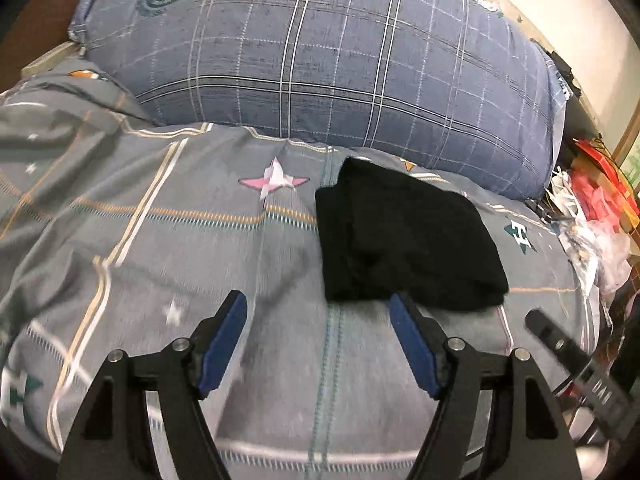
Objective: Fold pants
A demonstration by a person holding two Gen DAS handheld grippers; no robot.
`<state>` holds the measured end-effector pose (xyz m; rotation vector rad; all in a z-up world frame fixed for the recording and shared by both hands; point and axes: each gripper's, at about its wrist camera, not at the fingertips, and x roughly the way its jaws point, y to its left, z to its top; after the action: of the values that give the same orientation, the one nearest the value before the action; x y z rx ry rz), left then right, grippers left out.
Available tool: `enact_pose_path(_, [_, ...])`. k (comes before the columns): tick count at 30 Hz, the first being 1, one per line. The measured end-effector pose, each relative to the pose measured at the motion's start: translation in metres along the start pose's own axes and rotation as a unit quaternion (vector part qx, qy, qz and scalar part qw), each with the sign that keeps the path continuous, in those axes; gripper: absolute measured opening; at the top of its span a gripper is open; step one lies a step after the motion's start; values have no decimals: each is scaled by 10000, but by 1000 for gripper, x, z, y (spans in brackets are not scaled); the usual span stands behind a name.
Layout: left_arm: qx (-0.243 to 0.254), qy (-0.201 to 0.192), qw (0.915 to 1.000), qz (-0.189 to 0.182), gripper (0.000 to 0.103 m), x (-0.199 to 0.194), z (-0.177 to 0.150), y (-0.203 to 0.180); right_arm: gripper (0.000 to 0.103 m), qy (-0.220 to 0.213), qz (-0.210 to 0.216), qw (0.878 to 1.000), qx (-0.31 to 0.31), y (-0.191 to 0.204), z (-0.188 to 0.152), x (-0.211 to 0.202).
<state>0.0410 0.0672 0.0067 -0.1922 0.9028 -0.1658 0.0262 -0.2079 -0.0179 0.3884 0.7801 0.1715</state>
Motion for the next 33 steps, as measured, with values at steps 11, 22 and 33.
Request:
enact_pose_path(11, [488, -797, 9932, 691, 81, -74, -33, -28, 63, 204, -133, 9994, -264, 26, -55, -35])
enact_pose_path(22, [832, -1079, 9875, 788, 85, -106, -47, -48, 71, -88, -72, 9981, -602, 53, -57, -61])
enact_pose_path(33, [900, -944, 9884, 773, 85, -103, -57, -58, 75, -49, -118, 9977, -670, 56, -60, -63])
